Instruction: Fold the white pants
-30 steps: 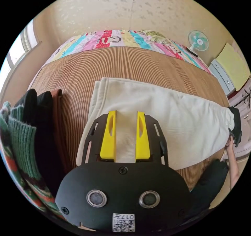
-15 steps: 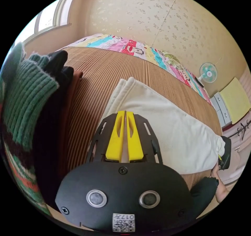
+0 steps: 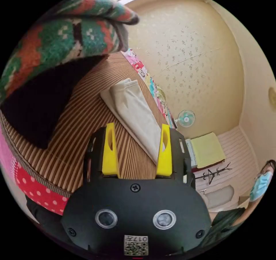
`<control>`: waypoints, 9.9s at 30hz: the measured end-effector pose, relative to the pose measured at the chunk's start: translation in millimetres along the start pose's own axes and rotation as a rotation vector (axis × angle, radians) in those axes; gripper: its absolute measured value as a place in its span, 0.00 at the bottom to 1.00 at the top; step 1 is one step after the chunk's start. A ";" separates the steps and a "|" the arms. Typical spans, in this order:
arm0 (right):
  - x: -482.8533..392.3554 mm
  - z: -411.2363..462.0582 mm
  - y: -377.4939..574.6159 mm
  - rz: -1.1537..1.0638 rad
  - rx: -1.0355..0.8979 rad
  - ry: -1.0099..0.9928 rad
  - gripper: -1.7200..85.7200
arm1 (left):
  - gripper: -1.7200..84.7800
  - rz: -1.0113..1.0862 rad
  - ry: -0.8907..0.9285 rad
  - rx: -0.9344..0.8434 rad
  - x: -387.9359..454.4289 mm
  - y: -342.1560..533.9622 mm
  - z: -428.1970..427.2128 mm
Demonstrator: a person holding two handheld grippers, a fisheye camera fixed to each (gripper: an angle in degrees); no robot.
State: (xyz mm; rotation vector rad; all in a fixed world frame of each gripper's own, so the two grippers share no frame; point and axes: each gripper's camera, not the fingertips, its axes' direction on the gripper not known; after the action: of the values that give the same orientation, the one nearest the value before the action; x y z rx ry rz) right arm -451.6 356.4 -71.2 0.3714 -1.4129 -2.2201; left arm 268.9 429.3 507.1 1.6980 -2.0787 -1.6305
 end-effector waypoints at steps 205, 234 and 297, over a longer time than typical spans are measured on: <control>133.8 -309.6 31.6 -0.051 -0.142 -0.924 0.02 | 0.23 0.263 0.237 -0.368 121.6 30.5 -51.6; -252.1 -160.8 -109.4 -0.663 -0.315 -1.063 0.03 | 0.11 -0.144 0.114 -0.330 43.6 -8.4 91.9; 7.5 68.9 -57.6 -0.073 -0.383 -1.536 0.11 | 0.23 0.087 0.154 -0.473 151.2 134.3 192.7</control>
State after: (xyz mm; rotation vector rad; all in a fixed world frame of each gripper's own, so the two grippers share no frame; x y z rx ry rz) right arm -504.5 426.0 -93.4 -1.7552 -1.3783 -2.7301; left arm 1.8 436.7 425.9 1.4943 -1.5163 -1.7233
